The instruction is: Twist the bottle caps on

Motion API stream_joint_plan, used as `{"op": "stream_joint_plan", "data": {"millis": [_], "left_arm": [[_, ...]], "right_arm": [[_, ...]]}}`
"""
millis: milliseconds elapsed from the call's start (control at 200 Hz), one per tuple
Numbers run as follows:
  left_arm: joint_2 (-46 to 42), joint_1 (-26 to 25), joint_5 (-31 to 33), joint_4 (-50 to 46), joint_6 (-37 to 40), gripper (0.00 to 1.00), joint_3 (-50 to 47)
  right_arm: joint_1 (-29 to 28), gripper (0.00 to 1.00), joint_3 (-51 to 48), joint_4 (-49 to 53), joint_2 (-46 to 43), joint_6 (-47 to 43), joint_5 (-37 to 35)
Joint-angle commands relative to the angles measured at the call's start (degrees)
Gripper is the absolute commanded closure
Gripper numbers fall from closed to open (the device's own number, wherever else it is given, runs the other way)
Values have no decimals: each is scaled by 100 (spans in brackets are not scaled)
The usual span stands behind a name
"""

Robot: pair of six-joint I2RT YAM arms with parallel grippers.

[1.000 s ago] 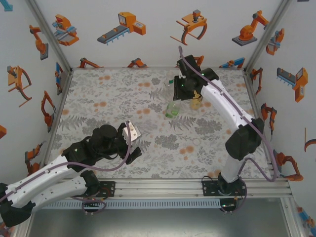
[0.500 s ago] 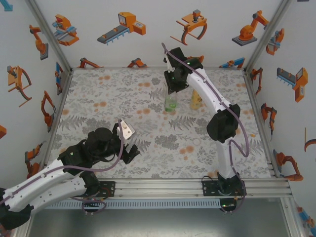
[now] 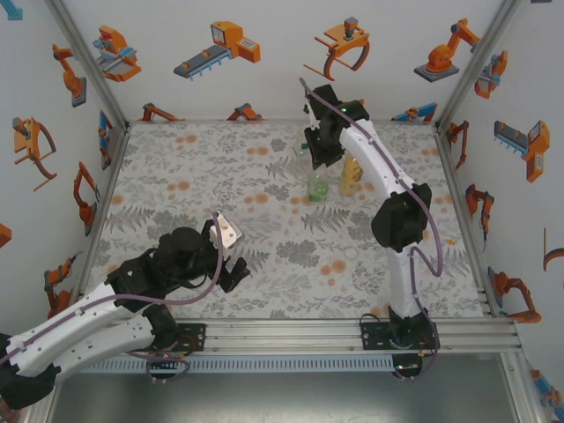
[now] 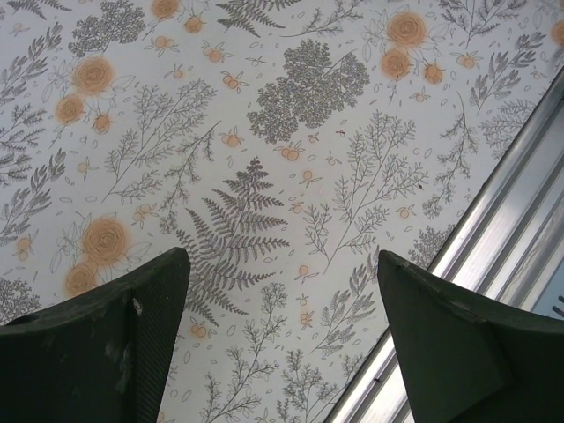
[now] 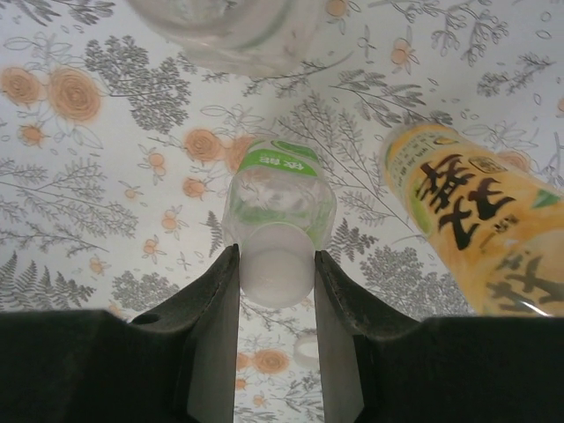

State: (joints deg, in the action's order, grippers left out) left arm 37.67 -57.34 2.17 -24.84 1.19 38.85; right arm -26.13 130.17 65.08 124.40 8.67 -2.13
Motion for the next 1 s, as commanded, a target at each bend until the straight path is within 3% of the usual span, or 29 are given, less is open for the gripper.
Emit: {"op": "stream_joint_plan", "data": {"millis": [0, 451, 571, 651, 996], "left_arm": [[19, -5, 11, 111, -121, 20, -36], [17, -5, 35, 120, -69, 20, -17], [48, 2, 37, 129, -45, 20, 2], [58, -1, 20, 145, -46, 20, 9], [103, -5, -67, 125, 10, 20, 30]], "right_arm": [[114, 100, -148, 42, -314, -175, -139], [220, 100, -760, -602, -367, -161, -76], [222, 74, -765, -594, -414, -112, -128], [228, 63, -726, -588, -452, -87, -162], [223, 45, -227, -269, -461, -78, -180]]}}
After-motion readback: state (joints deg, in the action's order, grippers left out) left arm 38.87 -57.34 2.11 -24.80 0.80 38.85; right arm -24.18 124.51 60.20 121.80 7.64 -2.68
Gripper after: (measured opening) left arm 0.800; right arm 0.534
